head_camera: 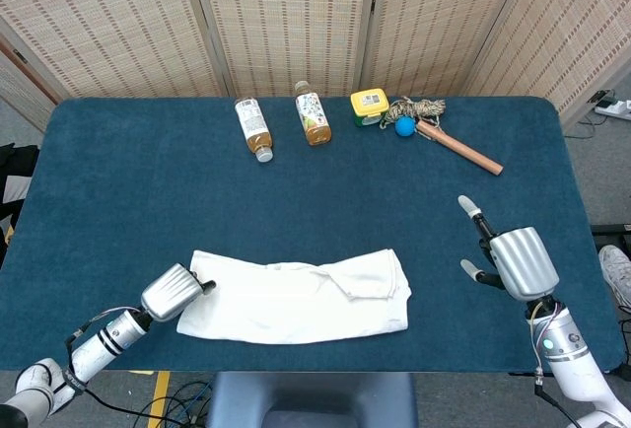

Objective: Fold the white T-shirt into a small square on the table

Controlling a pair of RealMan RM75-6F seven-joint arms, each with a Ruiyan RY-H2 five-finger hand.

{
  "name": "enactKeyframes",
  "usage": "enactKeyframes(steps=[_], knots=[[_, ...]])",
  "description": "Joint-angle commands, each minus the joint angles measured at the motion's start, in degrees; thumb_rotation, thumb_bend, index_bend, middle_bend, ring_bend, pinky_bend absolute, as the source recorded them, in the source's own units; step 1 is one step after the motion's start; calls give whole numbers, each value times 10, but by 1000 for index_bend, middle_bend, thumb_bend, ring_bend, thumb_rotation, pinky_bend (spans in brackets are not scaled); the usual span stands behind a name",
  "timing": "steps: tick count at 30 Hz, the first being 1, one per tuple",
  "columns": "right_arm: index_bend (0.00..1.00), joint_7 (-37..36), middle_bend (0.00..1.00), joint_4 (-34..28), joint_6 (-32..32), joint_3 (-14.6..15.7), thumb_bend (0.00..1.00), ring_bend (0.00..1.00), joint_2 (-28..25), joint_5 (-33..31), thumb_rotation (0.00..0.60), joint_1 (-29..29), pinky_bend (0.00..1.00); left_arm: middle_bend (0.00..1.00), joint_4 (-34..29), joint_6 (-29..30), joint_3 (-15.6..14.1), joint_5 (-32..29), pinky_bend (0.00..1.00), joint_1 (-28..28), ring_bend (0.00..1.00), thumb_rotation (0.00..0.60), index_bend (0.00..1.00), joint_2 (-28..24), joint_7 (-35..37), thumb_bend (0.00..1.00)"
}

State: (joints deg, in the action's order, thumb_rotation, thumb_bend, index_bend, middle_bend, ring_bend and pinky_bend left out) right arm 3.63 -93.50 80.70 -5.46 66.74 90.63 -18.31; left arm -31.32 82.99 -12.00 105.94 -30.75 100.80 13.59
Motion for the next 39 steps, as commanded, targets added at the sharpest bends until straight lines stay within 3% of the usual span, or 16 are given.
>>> enactKeyframes(steps=[1, 12, 28, 39], knots=[[35, -1, 937, 0, 1, 0, 211, 937, 0, 1, 600, 1, 1000, 937, -1, -2, 0, -1, 955, 0, 848, 600, 613, 1, -1, 388], [38, -10, 937, 4, -2, 0, 210, 937, 1, 7, 600, -1, 1000, 937, -21, -13, 4, -11, 955, 2, 848, 600, 676, -3, -14, 572], [46, -35, 938, 22, -7, 3, 211, 937, 8, 12, 600, -3, 1000, 937, -78, 13, 26, -55, 955, 52, 848, 600, 682, -42, -8, 617], [46, -41, 938, 25, -10, 0, 210, 937, 18, 20, 600, -12, 1000, 937, -82, 17, 41, -92, 955, 95, 848, 600, 682, -77, 0, 620]])
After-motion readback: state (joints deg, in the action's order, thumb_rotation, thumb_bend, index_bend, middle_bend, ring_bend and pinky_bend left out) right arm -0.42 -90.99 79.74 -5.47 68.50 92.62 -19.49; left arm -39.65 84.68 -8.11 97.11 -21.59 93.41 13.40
